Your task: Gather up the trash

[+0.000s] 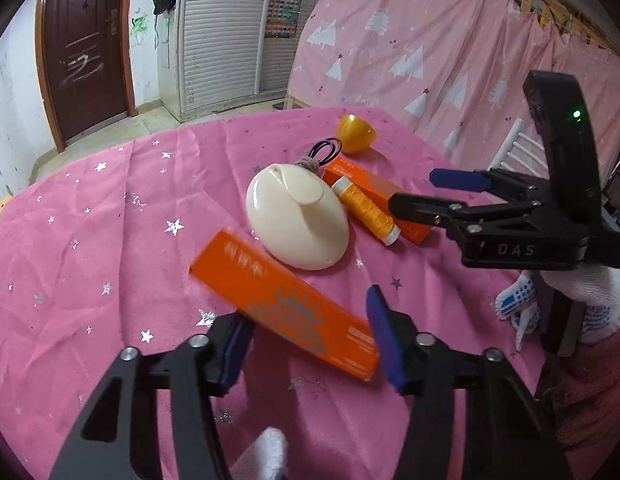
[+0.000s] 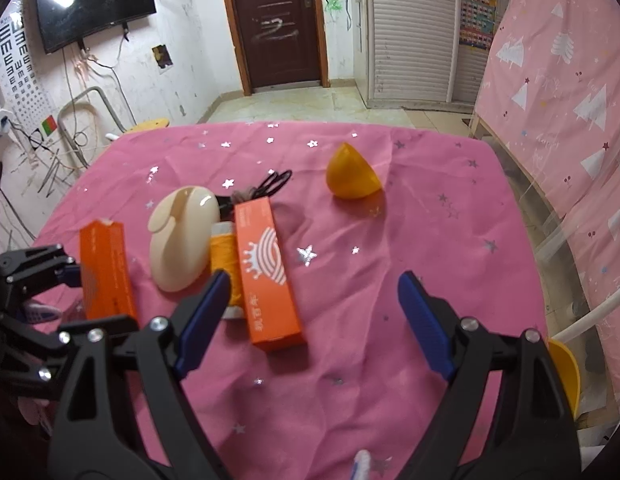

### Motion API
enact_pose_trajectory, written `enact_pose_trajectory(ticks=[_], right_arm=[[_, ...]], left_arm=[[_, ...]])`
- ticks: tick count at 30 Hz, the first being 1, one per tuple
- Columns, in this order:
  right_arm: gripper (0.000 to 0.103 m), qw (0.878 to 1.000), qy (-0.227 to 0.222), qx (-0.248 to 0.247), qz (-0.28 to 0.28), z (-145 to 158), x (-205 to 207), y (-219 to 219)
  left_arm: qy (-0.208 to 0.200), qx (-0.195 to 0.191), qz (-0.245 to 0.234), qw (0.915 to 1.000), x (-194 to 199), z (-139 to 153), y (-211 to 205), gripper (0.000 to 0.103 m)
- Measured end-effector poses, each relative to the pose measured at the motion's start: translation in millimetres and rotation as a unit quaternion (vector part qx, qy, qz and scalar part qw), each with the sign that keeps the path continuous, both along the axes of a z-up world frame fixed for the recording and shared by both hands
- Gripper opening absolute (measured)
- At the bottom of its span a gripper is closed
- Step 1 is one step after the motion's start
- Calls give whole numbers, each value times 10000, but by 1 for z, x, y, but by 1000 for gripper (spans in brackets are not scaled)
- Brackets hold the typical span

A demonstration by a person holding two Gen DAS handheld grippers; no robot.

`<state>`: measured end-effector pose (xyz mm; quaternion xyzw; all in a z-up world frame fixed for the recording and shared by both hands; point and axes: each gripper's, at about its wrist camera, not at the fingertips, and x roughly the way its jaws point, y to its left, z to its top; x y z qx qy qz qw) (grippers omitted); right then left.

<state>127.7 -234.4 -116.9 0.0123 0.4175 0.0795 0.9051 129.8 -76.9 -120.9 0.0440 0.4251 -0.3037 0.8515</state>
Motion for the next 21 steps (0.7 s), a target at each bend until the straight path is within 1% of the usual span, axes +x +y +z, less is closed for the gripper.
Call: enact_pose_trajectory(ticks=[2,5,8,9,10,11,12,13,14,16,18,19,21], right_arm=[[82,10000,27,4,1,0,2,0],[82,10000,52,0,2,-1,3,0],[81,10000,86,-19,-20,-2,5,-1],[77,9999,104,-91,-15,-3,5,1],[64,9997,108,-209,0,-4,5,4],[55,9989,131,-460,6,-6,6,8],[50,9980,150,-614,20,-7,6,12],[40,9968,144,-783,55,-8,6,16],[37,9955,129,-934,90,-8,6,20],[34,9918,55,-1265,155,-9,3,30],[28,9900,6,-1406,129,-9,1,34],[24,9903,-46,-1388,95,-7,0,33],[22,9933,-95,-1149,73,-3,-3,28]], left_arm=[[-28,-54,10,10000,0,0,1,34],[-177,-194,85,9996,-4,4,6,29],[-339,-322,133,9988,-9,10,10,27],[-382,-322,135,9987,-10,10,10,27],[-407,-306,146,9986,-10,10,10,25],[-441,-273,165,9985,-11,11,10,24],[-467,-257,183,9984,-12,11,10,24],[-496,-253,211,9982,-13,12,10,22],[-502,-265,237,9981,-13,13,11,22],[-458,-312,259,9981,-12,13,14,22],[-442,-344,318,9979,-12,13,18,22],[-446,-358,327,9978,-13,14,20,22],[-467,-373,369,9975,-14,15,23,22]])
